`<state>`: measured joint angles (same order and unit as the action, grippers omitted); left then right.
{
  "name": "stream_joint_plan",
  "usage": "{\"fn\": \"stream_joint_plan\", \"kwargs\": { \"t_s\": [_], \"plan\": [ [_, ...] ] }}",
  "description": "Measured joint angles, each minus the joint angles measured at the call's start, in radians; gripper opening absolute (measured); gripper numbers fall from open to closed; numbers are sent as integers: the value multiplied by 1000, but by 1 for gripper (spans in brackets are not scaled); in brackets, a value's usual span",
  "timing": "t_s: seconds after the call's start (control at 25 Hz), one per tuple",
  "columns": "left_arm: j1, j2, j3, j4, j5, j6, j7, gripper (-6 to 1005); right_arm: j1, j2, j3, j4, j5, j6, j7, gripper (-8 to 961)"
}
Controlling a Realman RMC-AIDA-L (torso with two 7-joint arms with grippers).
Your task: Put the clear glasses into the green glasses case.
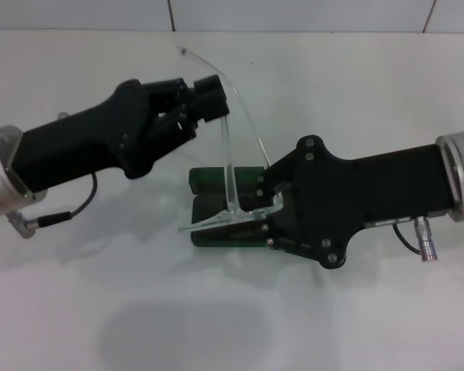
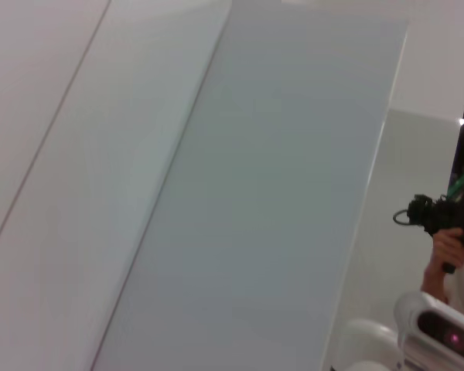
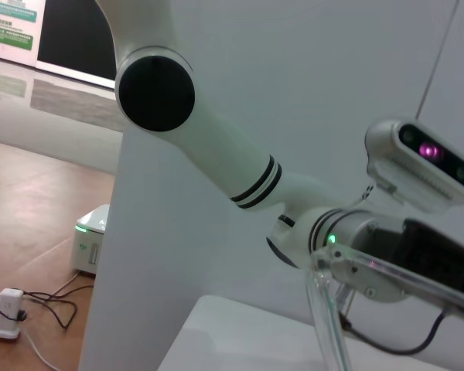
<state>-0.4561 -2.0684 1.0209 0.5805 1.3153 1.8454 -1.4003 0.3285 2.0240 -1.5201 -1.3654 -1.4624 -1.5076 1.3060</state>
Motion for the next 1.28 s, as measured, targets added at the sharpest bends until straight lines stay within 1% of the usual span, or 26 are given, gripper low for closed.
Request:
{"fn": "stream_joint_plan", "kwargs": {
  "t_s": [0.4,1.04,1.28],
  "plan": [
    [-2,-4,7,-2,57,4,0,162,7,0,0,1,2,0,-4,116],
    [-6,-8,10,-2,90,20,8,161,1,0,0,2,2,0,-16,116],
    [0,-13,-40,-20,75,17,17,160,0,1,-10,4,2,1,-16,116]
  ]
}}
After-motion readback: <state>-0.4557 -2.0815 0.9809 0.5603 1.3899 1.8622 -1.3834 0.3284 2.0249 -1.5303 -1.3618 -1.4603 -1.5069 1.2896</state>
